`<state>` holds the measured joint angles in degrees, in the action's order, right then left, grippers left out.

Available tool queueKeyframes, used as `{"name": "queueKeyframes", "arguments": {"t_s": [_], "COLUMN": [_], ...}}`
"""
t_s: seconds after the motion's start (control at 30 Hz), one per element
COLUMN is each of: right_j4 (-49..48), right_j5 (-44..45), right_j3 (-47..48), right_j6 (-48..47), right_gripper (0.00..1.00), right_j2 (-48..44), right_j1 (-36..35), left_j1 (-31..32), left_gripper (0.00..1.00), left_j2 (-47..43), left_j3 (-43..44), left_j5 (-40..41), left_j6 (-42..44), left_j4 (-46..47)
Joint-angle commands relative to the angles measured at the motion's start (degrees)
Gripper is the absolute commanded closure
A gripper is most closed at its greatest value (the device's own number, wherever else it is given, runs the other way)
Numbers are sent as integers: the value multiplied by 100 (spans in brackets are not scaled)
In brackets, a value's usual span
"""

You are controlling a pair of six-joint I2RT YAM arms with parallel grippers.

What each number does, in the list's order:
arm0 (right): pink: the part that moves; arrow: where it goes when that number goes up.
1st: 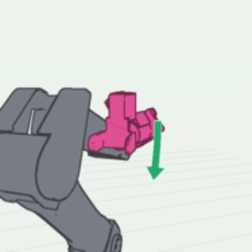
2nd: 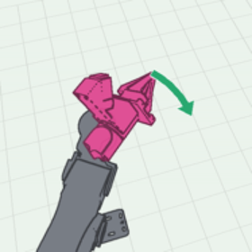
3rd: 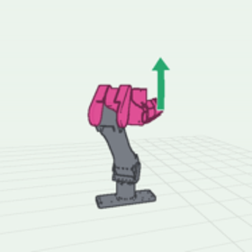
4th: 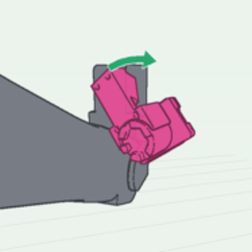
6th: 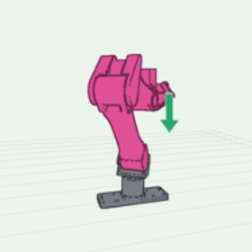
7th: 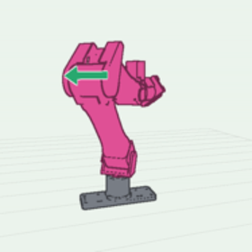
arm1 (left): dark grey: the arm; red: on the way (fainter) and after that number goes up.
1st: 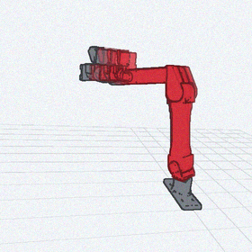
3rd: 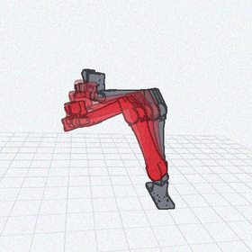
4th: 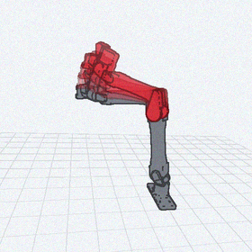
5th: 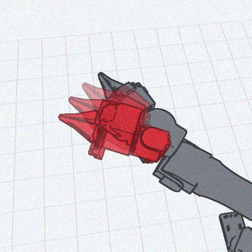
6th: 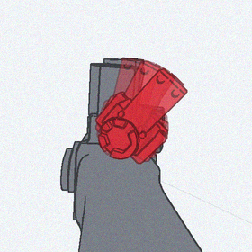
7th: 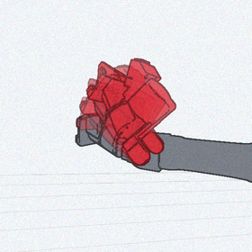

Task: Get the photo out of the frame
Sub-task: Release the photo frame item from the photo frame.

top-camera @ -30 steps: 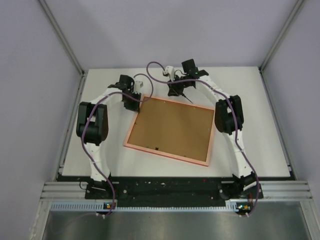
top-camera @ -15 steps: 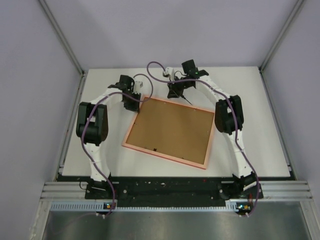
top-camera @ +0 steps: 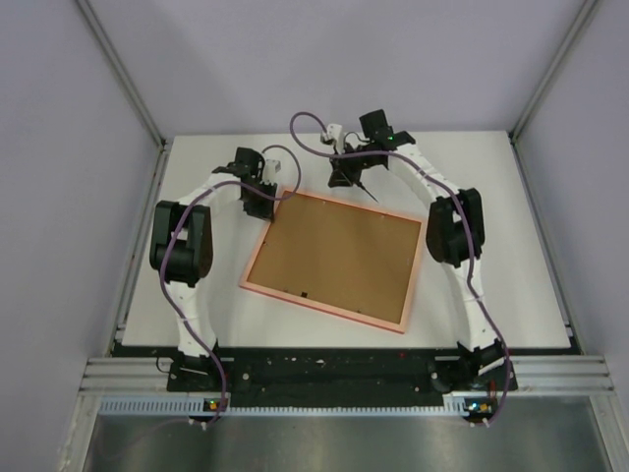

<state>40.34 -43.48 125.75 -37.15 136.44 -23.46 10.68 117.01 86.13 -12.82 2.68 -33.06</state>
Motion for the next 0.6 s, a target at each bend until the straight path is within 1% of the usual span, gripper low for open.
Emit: {"name": "queueKeyframes", "arguments": {"t_s": [0.0,0.27,0.3,0.57], "right_j4": [-8,211,255,562], "right_j5": [-318,-442,-442,-503], "right_j3": [248,116,125,292], "right_j6": [128,120,94,-143], "right_gripper": [100,100,100,100], "right_j2": [-566,-496,-452,-127], "right_j1": [9,0,-18,-62], "left_j1": [13,13,13,13], "left_gripper": [94,95,96,97], "left_j2": [-205,-231,-240,-346], "left_j3": [-122,-140,-131,-175], "left_j5": [-159,-326,-335,-291], "left_j6": [-39,-48,-57,-92], "left_j4": [-17,-7,-25,-34]}}
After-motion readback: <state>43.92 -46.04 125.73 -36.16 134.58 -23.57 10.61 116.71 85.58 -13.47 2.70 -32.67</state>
